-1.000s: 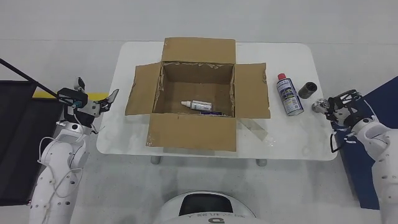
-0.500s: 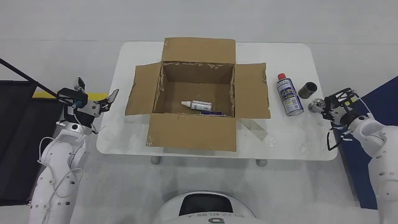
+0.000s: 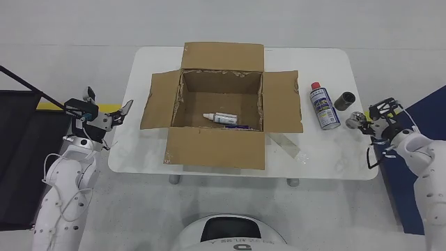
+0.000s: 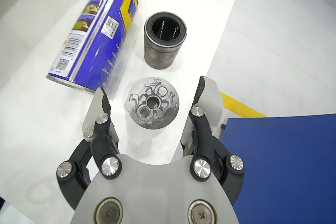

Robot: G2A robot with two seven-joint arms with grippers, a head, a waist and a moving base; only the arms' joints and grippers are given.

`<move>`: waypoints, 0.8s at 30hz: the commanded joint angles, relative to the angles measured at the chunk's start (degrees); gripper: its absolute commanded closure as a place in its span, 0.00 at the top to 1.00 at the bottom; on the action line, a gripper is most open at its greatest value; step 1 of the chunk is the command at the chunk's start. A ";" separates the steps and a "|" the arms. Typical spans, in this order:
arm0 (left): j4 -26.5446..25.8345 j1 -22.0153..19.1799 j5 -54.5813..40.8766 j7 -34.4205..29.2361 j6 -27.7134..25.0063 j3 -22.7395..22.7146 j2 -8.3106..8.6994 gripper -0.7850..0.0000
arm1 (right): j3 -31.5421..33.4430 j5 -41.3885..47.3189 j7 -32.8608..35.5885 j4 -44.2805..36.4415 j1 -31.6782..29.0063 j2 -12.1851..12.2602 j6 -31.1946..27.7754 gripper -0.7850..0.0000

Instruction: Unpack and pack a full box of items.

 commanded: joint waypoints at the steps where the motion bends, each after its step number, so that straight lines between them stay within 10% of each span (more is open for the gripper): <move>1: 0.00 0.00 0.00 0.00 0.00 0.00 0.00 1.00 | 1.47 1.79 -1.91 -0.84 -0.88 0.19 -1.92 0.72; 6: 0.00 0.00 0.00 0.00 0.00 0.00 0.00 1.00 | 3.02 7.89 -9.26 -2.68 -2.37 0.19 -8.10 0.75; 10: 0.00 0.00 0.00 0.00 0.00 0.00 0.00 1.00 | 3.29 16.39 -7.68 -9.29 -4.70 0.50 -12.64 0.48; 14: 0.00 0.00 0.00 0.00 0.00 0.00 0.00 1.00 | 0.70 25.43 -2.96 -14.69 -5.55 1.08 -12.64 0.53; 16: 0.00 0.00 0.00 0.00 0.00 0.00 0.00 1.00 | -0.60 29.73 -0.43 -16.46 -5.11 1.41 -12.64 0.56; 17: 0.00 0.00 0.00 0.00 0.00 0.00 0.00 1.00 | -1.13 32.13 0.67 -17.02 -4.82 1.56 -12.64 1.00; 24: 0.00 0.00 0.00 0.00 0.00 0.00 0.00 1.00 | -2.71 37.83 3.99 -19.26 -4.63 2.12 -12.64 1.00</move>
